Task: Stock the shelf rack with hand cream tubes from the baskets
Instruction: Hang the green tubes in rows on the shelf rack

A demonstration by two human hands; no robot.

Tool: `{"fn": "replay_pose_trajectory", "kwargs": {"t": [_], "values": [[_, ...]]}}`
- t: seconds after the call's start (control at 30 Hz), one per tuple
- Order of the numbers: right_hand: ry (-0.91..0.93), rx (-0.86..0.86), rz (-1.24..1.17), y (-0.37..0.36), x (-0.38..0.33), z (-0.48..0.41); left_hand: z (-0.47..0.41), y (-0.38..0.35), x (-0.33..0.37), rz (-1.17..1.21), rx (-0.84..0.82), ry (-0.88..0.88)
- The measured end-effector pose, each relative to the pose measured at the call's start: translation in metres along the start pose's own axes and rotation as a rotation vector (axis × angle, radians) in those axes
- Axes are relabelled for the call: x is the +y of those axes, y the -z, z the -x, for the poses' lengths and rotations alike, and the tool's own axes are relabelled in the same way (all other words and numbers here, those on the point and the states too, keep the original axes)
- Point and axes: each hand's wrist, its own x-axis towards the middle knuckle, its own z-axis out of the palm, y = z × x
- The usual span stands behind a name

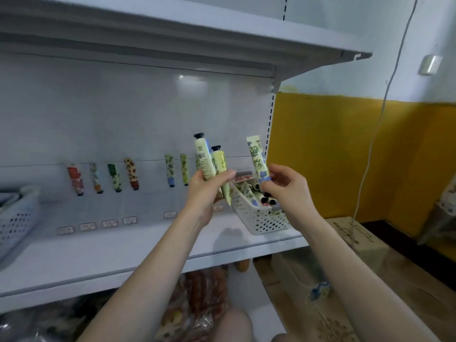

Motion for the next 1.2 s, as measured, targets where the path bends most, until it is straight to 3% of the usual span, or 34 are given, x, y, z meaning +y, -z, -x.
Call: {"fn": "replay_pose_trajectory", "kwargs": {"t": [0.3,0.6,0.9,1.2], "values": [[-0.024,-0.204,-0.006,-0.032,0.017,0.093,0.078,0.038,-0.011,-0.057,0.028,-0.115],[-0.099,-0.377,-0.093,-0.026,0.017,0.122,0.116,0.045,-0.014,-0.133,0.100,-0.127],[-0.048,-0.397,-0.062,-0.023,0.006,0.126,0.126,0.044,-0.005,-0.214,0.058,-0.149],[0.002,-0.314,-0.037,-0.055,-0.008,0.098,0.113,0.079,0.018,-0.236,0.165,-0.148]]}}
